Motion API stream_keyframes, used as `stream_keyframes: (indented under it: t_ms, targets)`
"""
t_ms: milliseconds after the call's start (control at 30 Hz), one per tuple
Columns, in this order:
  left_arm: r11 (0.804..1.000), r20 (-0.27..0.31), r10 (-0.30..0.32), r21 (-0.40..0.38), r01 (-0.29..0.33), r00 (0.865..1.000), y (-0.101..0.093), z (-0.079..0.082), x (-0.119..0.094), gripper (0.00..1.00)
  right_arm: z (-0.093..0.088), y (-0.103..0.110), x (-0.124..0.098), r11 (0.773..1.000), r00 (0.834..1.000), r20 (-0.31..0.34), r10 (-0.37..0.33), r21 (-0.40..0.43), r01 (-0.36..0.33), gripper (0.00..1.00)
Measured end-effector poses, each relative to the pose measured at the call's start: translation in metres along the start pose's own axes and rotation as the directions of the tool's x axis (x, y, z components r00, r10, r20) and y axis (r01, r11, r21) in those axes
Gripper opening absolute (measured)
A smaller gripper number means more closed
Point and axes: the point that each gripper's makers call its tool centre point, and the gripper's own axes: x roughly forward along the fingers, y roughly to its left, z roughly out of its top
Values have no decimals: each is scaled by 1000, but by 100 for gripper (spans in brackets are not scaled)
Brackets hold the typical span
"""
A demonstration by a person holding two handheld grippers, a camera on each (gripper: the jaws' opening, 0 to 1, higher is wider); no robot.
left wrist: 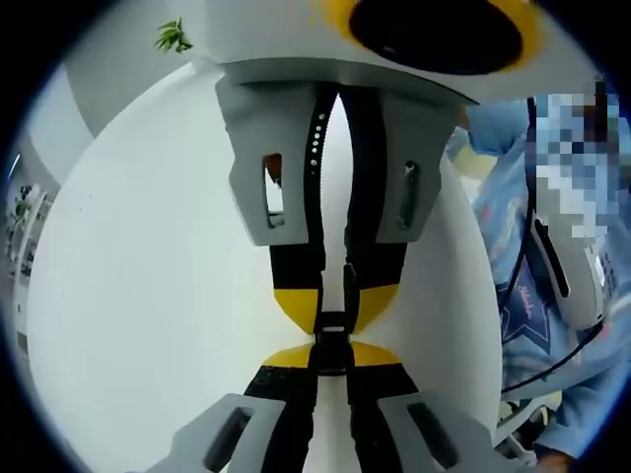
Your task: Snap the two parts of the plastic buckle together until the buckle closes and remains connected.
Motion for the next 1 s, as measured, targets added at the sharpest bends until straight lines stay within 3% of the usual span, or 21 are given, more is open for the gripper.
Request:
stream_keyframes:
  t_ms: [167, 400, 600, 1000]
  targets:
    - [999, 29, -8, 49, 6, 1000, 0, -1, 0, 11, -1, 5, -1, 1000, 1000, 15, 0, 15, 0, 8]
    - [1000, 61, -5, 15, 4, 998, 1, -4, -10, 17, -1, 8, -2, 1000, 1000, 12, -1, 15, 1, 8]
    - [1000, 47, -4, 4, 4, 999, 2, -11, -4, 17, 1, 7, -1, 1000, 1000, 8, -2, 15, 2, 8]
    - [999, 63, -10, 44, 8, 998, 6, -5, -4, 11, 0, 0, 0, 1000, 1000, -9, -14, 20, 14, 9]
